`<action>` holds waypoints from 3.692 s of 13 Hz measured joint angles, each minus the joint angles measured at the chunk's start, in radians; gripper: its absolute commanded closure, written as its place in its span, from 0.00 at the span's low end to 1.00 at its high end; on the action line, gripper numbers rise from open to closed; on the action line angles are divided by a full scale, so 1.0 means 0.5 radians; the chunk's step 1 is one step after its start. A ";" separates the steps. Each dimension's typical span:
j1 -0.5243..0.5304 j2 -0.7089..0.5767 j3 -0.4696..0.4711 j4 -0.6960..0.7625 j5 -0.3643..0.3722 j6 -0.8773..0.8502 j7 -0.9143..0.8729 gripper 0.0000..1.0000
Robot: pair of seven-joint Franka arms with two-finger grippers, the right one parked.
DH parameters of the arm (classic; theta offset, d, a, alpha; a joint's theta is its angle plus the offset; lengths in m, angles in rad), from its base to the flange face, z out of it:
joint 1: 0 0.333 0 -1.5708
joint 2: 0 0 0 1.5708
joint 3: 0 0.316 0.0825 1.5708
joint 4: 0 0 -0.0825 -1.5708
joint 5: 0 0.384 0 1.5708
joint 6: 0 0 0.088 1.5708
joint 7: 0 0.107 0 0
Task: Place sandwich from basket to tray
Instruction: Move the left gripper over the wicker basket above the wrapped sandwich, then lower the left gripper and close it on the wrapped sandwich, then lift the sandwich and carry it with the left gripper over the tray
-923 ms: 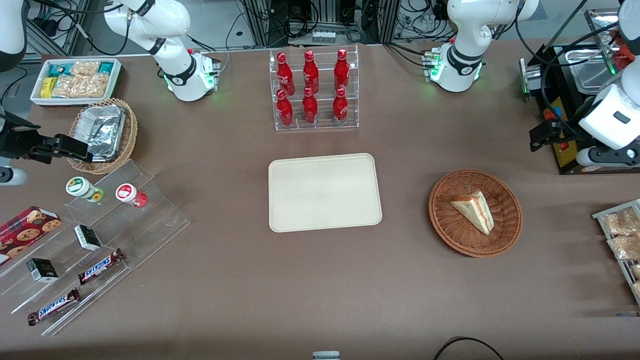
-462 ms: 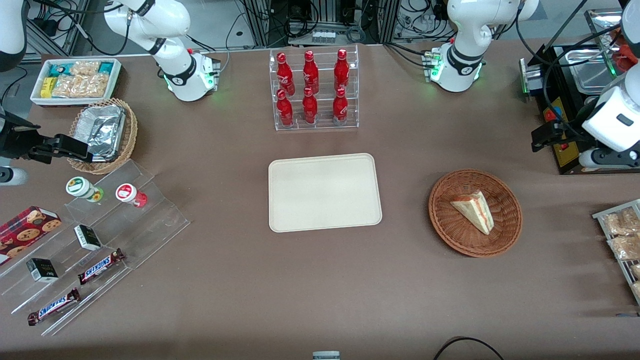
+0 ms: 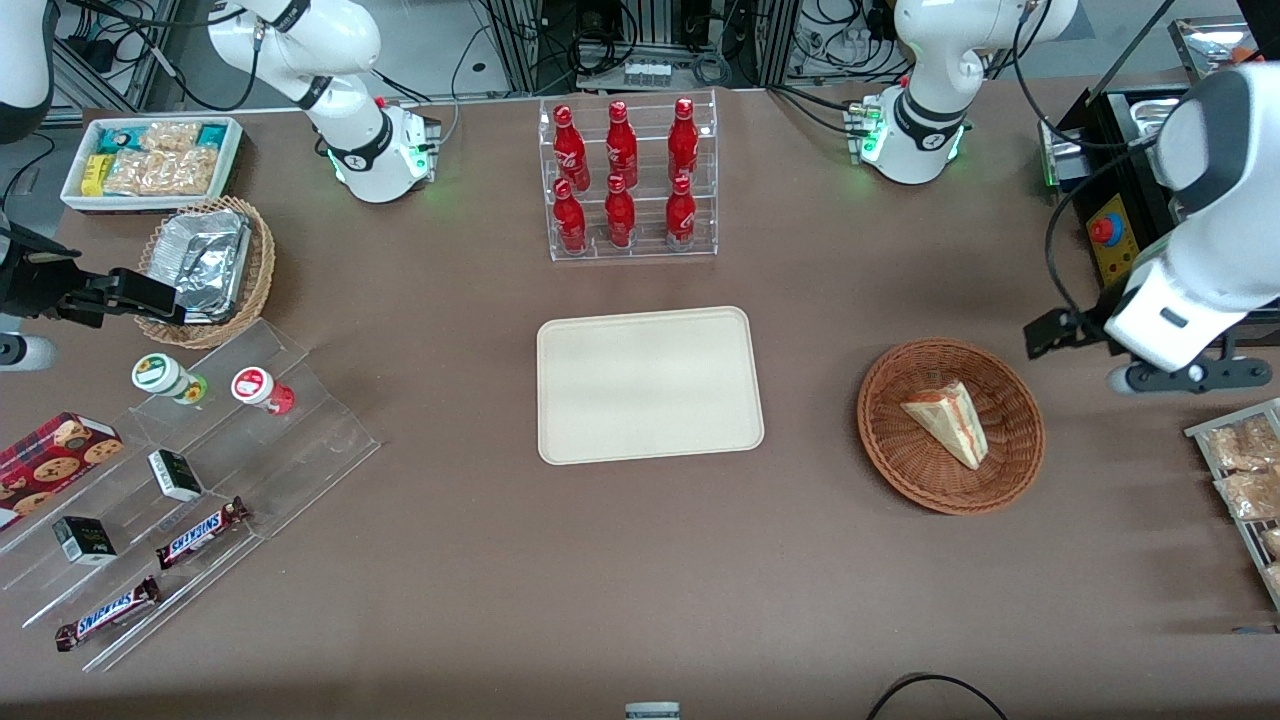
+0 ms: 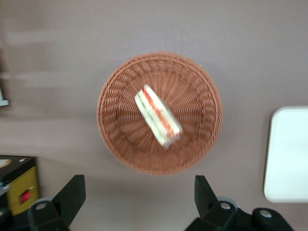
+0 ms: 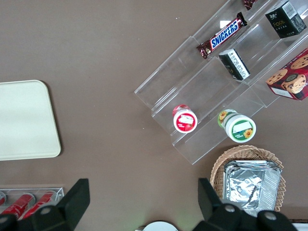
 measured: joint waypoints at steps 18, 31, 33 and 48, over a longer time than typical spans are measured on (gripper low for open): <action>0.001 0.314 -0.093 -0.762 -0.006 1.106 -0.952 0.00; 0.008 0.445 -0.089 -0.764 -0.006 1.260 -0.959 1.00; 0.008 0.435 -0.089 -0.756 -0.006 1.258 -0.959 1.00; -0.378 0.416 -0.711 0.181 0.076 0.216 -1.173 1.00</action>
